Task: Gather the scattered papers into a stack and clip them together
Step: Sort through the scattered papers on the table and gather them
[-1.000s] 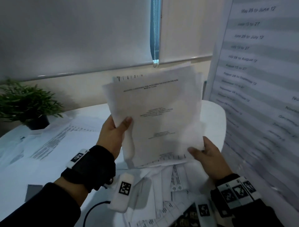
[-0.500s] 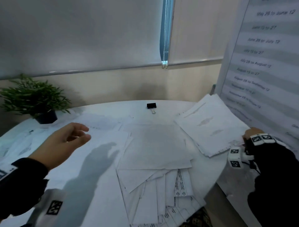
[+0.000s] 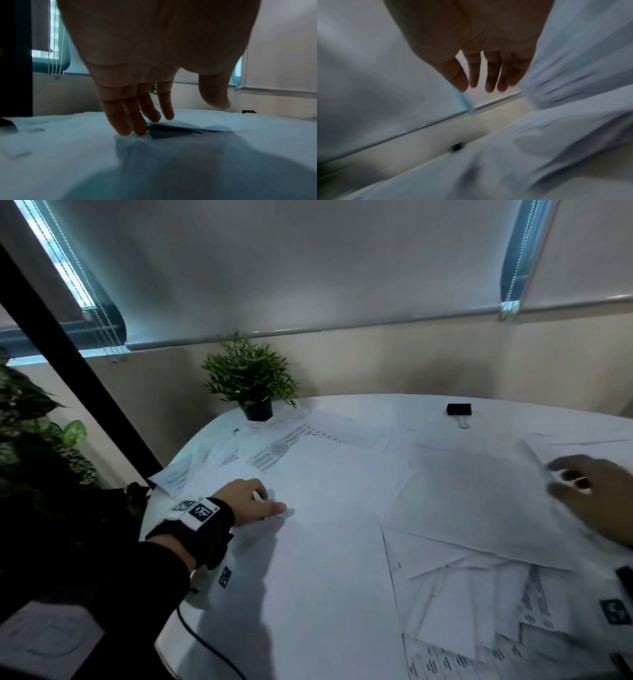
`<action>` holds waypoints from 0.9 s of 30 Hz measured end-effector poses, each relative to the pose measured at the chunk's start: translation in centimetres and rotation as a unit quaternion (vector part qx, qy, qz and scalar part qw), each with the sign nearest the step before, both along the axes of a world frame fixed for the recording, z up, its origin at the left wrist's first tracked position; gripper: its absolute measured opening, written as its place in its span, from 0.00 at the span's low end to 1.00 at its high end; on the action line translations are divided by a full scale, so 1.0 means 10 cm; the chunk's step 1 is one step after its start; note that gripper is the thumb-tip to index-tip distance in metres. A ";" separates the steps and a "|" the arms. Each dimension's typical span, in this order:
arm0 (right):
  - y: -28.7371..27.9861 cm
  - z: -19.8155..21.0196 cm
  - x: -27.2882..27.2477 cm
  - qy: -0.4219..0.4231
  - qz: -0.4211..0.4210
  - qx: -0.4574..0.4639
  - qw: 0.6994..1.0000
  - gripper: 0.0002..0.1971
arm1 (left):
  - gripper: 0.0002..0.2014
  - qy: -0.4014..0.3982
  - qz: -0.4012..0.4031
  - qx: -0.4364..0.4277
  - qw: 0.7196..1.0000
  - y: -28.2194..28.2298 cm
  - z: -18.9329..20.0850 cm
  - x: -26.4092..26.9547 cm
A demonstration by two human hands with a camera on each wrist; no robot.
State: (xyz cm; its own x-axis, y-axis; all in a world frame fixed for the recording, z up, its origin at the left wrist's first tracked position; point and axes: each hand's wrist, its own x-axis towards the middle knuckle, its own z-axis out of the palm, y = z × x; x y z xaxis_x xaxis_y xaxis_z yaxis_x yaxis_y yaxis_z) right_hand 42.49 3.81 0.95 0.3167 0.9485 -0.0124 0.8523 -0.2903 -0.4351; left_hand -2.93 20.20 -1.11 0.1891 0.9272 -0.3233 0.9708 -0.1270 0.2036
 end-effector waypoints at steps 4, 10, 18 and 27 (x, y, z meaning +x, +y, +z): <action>0.07 -0.04 -1.03 -0.023 0.181 -0.182 0.966 0.44 | 0.40 0.014 -0.096 -0.008 0.995 -0.19 0.04 0.33; 0.08 -0.19 -1.29 -0.094 0.213 -0.260 0.937 0.44 | 0.31 0.048 -0.167 -0.015 0.985 -0.40 -0.06 0.54; 0.00 -0.15 -1.26 -0.011 0.198 -0.258 0.945 0.44 | 0.27 -0.080 -0.122 -0.017 0.989 -0.49 0.04 0.42; -0.15 0.14 -1.29 0.340 -0.044 0.266 0.901 0.29 | 0.10 -0.410 -0.083 0.272 0.867 -0.71 1.36 0.54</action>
State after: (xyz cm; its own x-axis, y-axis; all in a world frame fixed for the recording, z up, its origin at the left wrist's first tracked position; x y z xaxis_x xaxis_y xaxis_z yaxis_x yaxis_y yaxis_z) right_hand 29.62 2.36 2.30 0.4819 0.8486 0.2182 0.3210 0.0607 -0.9451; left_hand 2.50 13.09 12.48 0.2946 0.8378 0.4598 0.4877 -0.5455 0.6816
